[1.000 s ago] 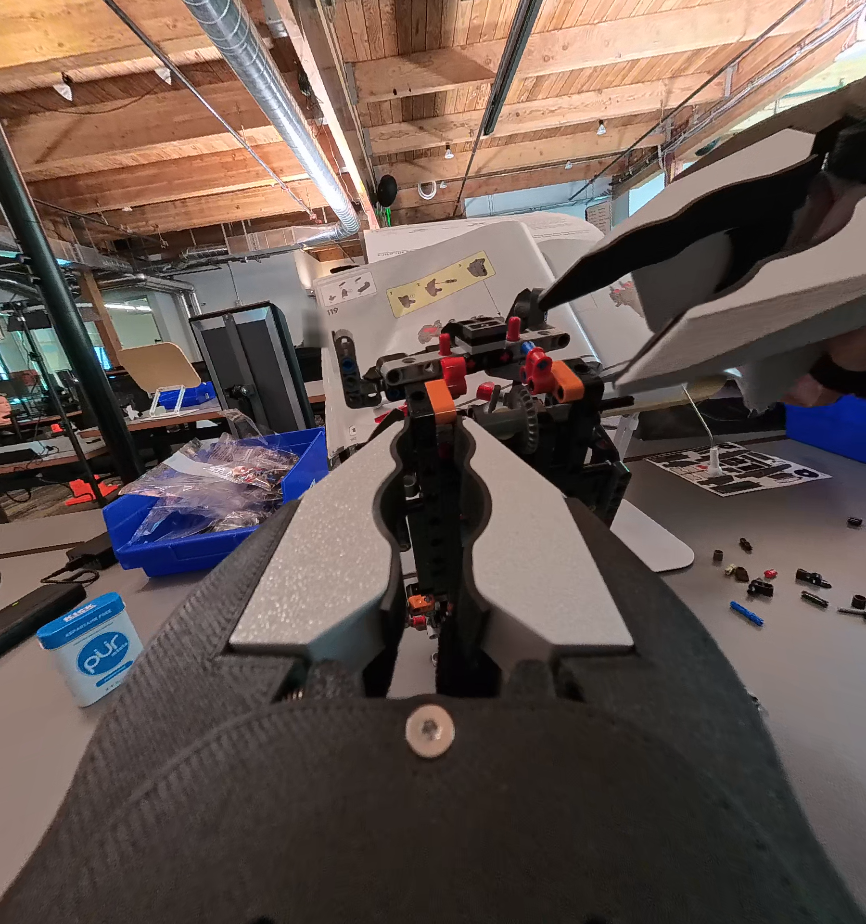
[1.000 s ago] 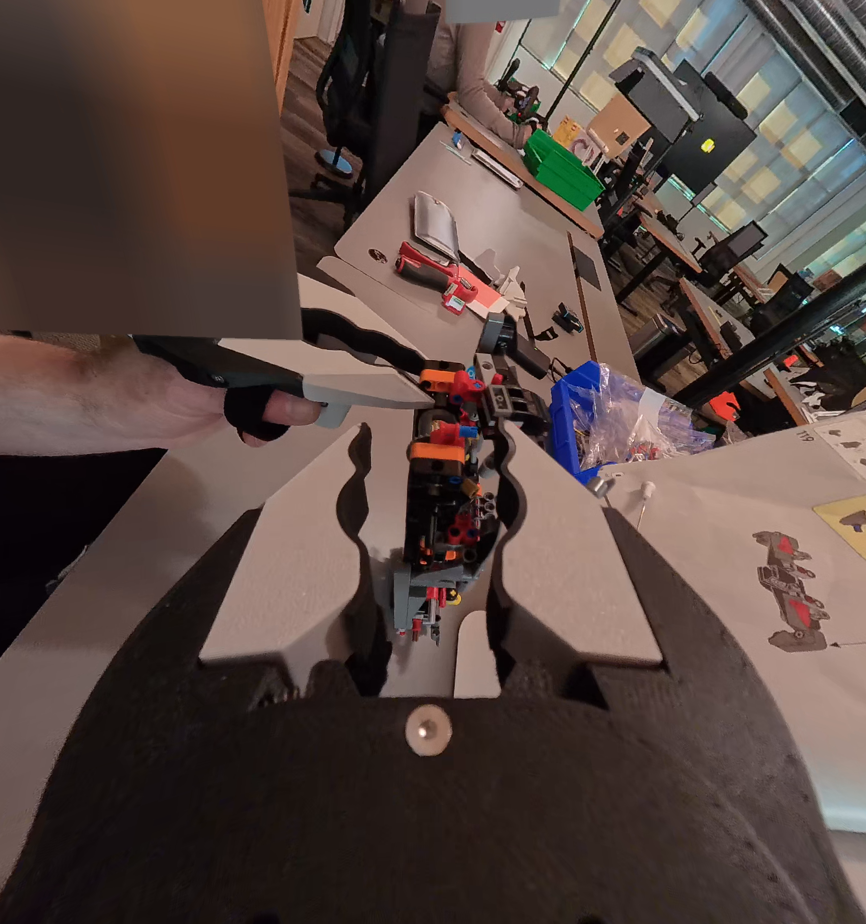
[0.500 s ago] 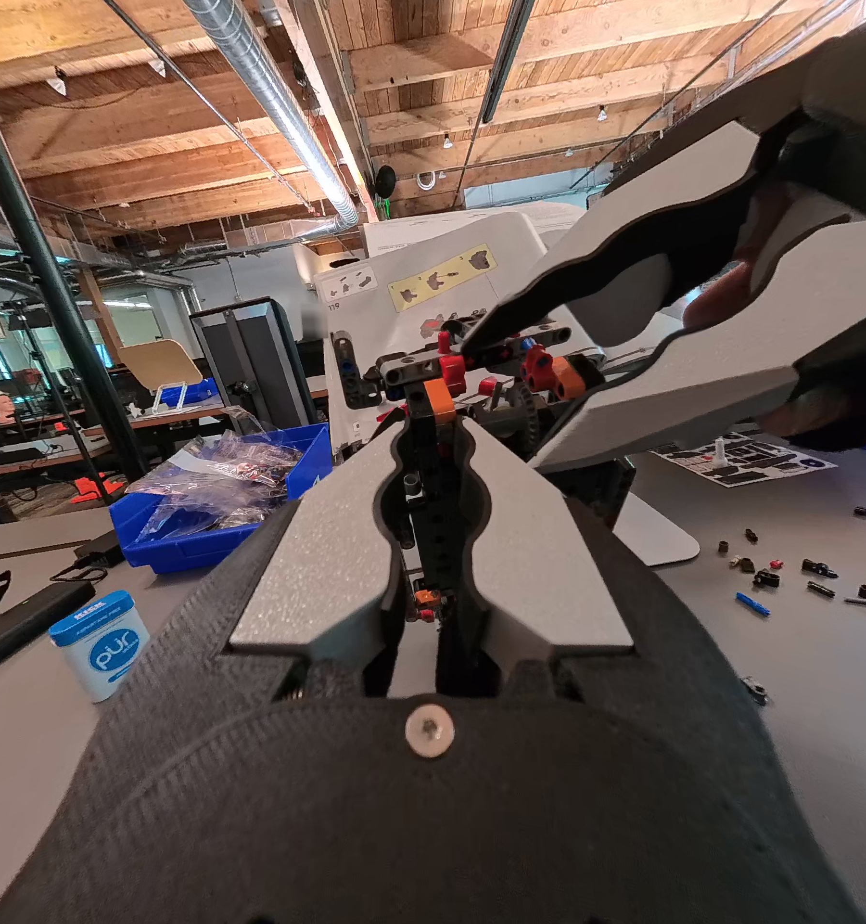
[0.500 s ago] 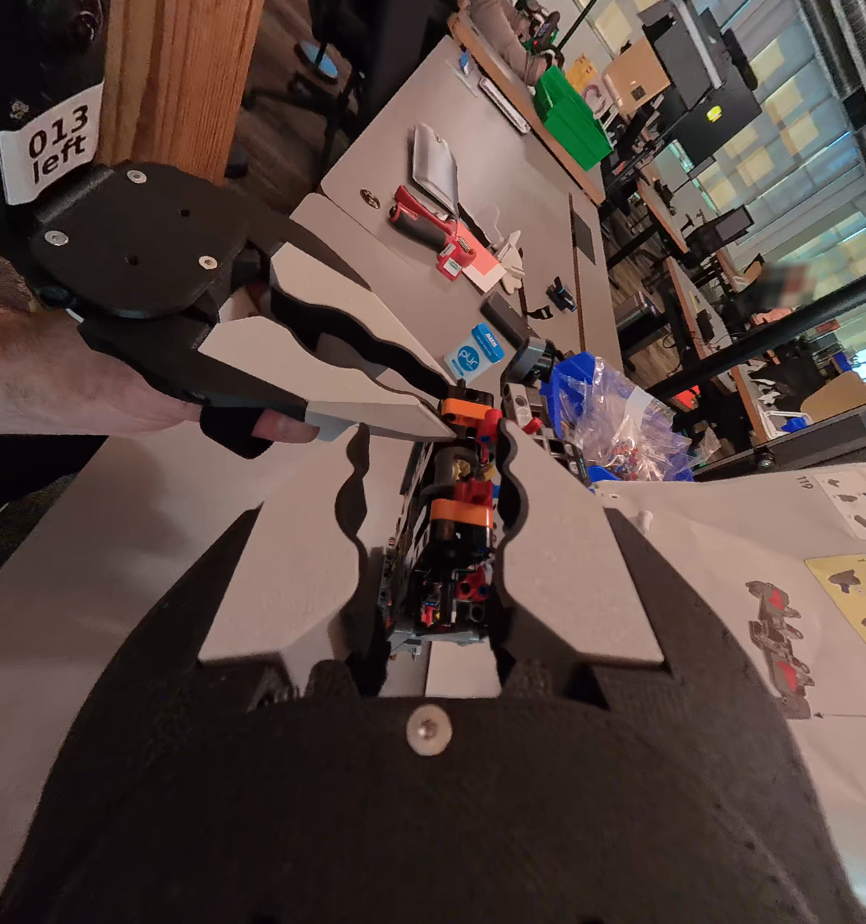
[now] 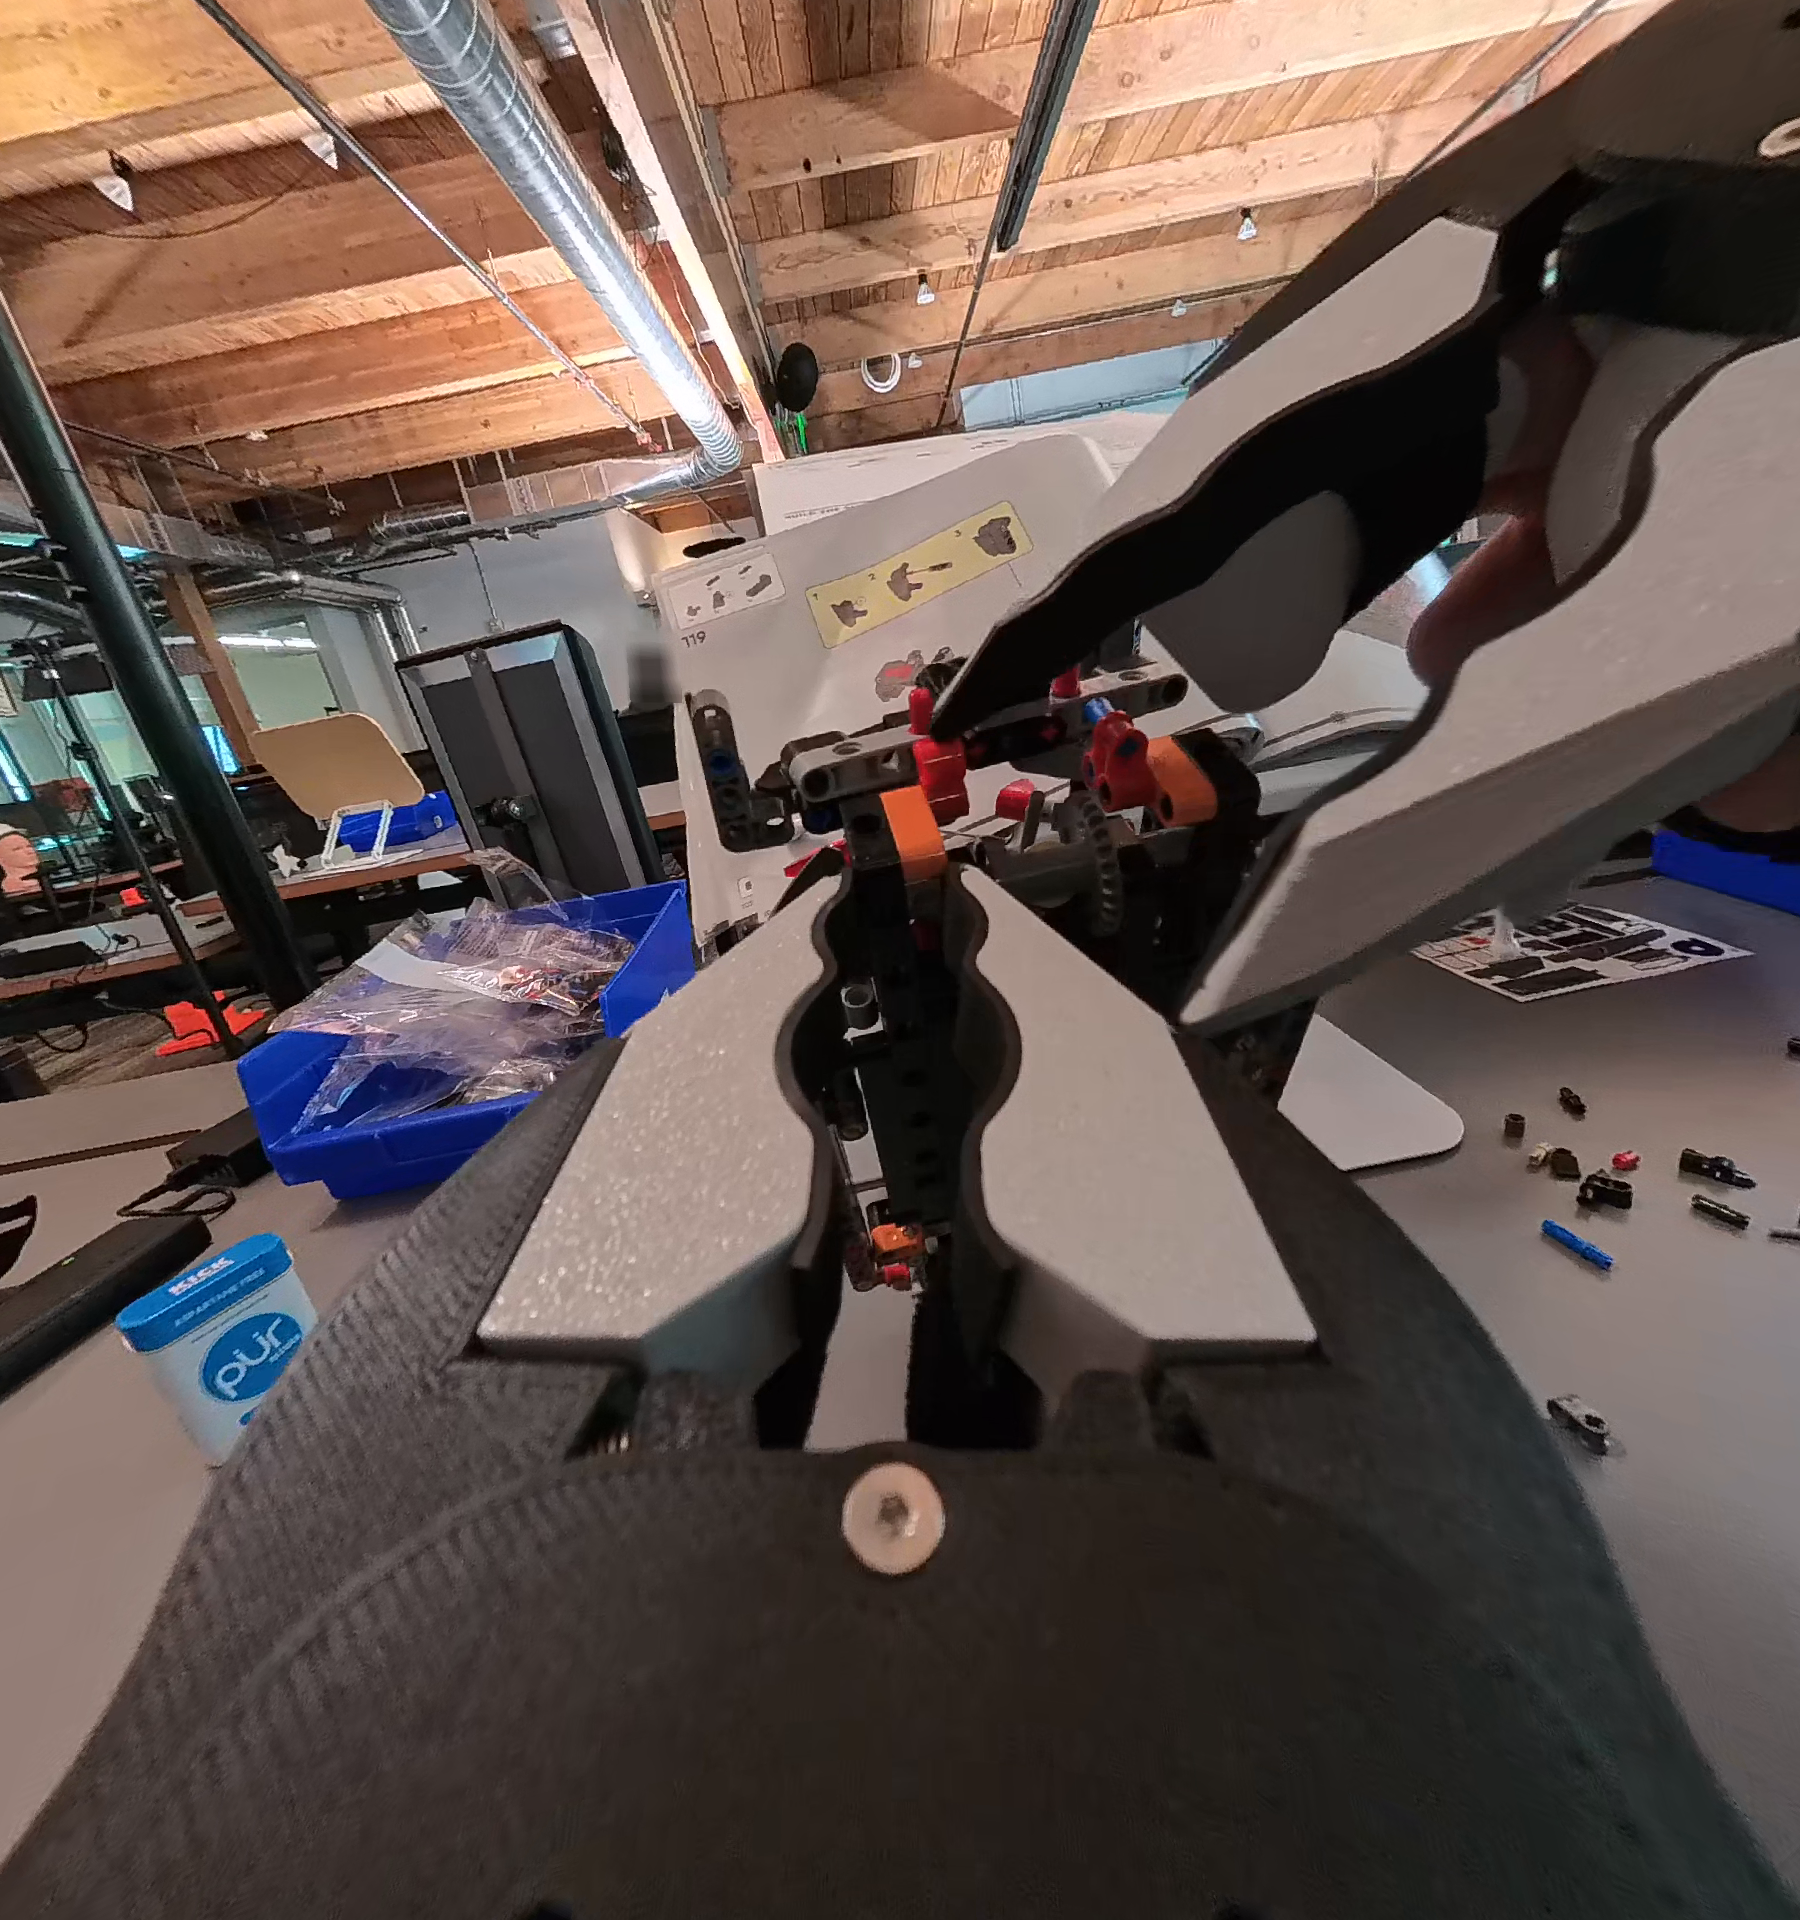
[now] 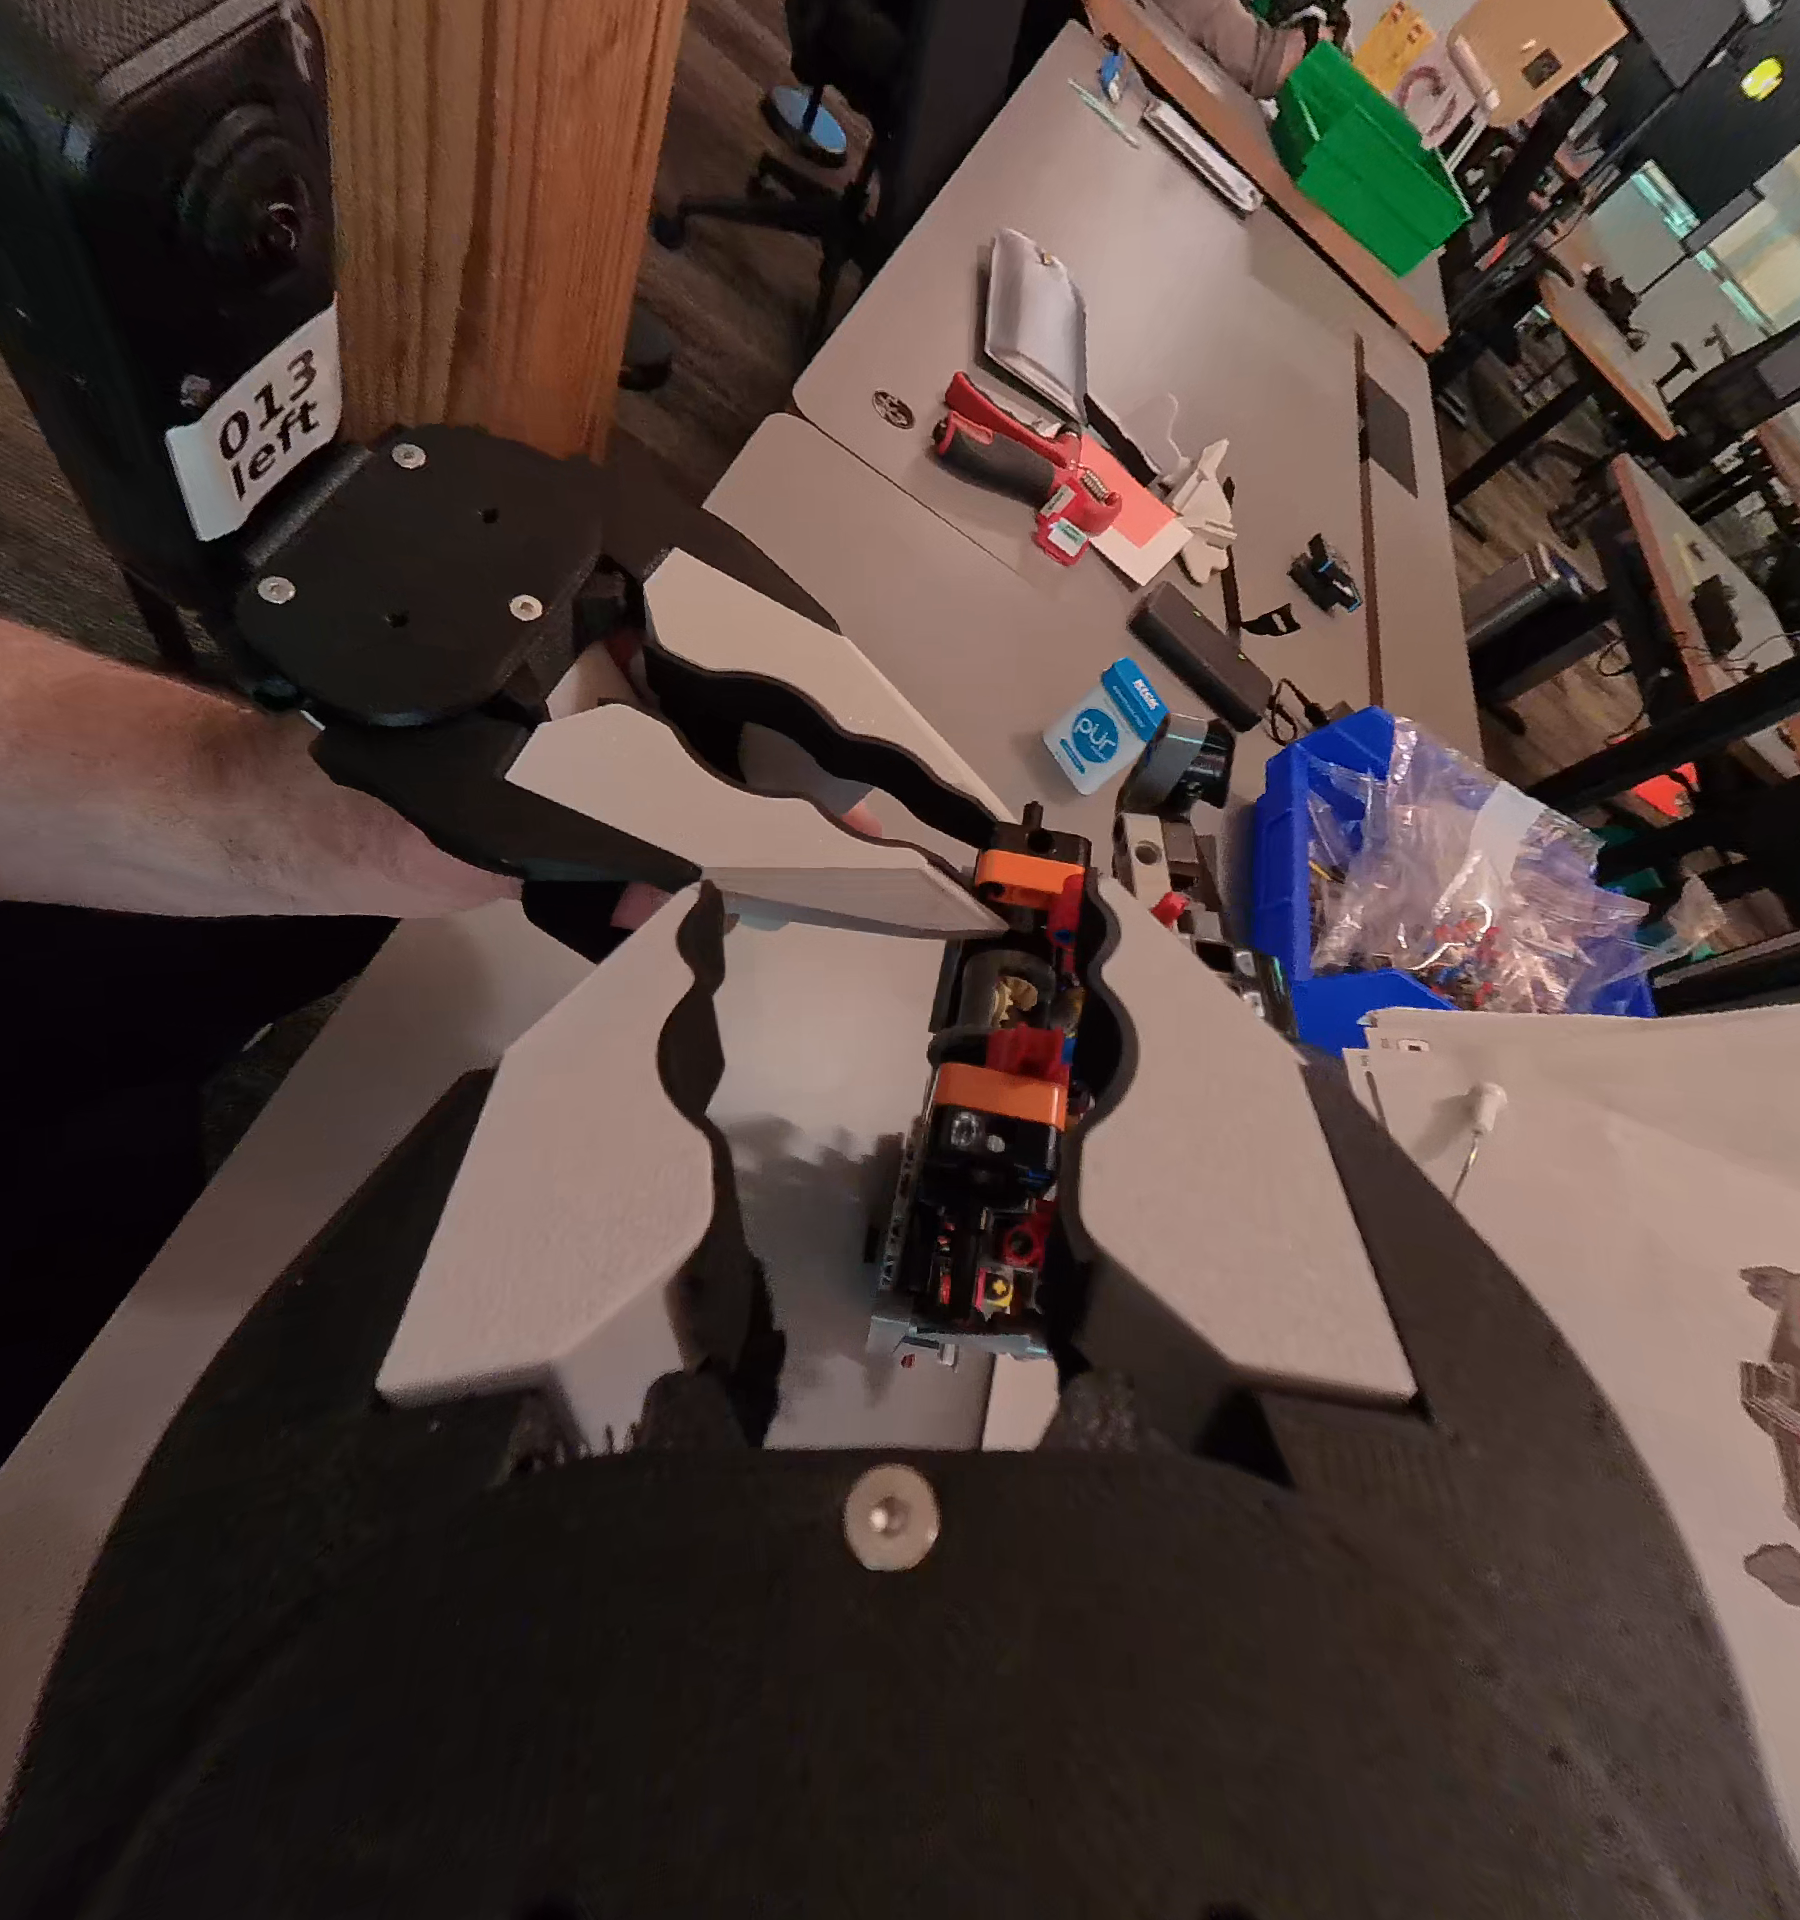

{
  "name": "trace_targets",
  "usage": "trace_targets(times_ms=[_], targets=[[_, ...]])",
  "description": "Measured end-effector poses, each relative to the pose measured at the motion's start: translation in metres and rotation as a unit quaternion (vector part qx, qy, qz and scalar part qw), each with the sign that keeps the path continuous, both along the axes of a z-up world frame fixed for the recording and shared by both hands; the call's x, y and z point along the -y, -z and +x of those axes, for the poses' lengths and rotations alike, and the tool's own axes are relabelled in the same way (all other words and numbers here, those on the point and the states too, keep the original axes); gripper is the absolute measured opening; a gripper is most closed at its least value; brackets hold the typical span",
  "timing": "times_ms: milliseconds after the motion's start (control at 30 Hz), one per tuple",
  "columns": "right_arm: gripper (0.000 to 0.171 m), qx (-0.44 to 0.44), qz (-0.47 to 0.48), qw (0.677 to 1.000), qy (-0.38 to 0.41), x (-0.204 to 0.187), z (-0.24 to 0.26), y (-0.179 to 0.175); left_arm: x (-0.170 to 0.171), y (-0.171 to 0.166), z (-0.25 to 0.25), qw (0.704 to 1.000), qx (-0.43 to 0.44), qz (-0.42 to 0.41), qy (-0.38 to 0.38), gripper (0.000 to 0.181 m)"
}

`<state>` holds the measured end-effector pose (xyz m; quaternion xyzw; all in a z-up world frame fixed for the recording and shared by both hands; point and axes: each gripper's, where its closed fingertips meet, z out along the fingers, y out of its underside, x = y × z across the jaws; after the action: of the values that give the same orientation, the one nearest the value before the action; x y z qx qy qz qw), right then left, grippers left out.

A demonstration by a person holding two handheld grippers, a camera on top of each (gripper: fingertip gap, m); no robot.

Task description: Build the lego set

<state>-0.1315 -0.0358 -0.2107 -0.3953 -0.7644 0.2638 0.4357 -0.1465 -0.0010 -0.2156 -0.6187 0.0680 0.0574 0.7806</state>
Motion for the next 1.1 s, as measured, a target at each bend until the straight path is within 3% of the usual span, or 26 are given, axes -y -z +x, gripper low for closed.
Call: trace_targets(times_ms=[533, 767, 1100], targets=[[0.033, -0.046, -0.018, 0.999, 0.008, -0.015, 0.063, -0.013, 0.006, -0.002, 0.036, 0.995, -0.092, 0.010, -0.025, 0.013], [0.032, -0.037, -0.032, 0.997, 0.060, -0.026, 0.090, 0.002, 0.011, -0.001, 0.053, 0.993, -0.116, 0.016, -0.021, 0.013], [0.023, -0.027, -0.054, 0.996, 0.069, -0.026, 0.089, 0.019, 0.012, 0.000, 0.059, 0.992, -0.121, 0.021, -0.014, 0.013]])
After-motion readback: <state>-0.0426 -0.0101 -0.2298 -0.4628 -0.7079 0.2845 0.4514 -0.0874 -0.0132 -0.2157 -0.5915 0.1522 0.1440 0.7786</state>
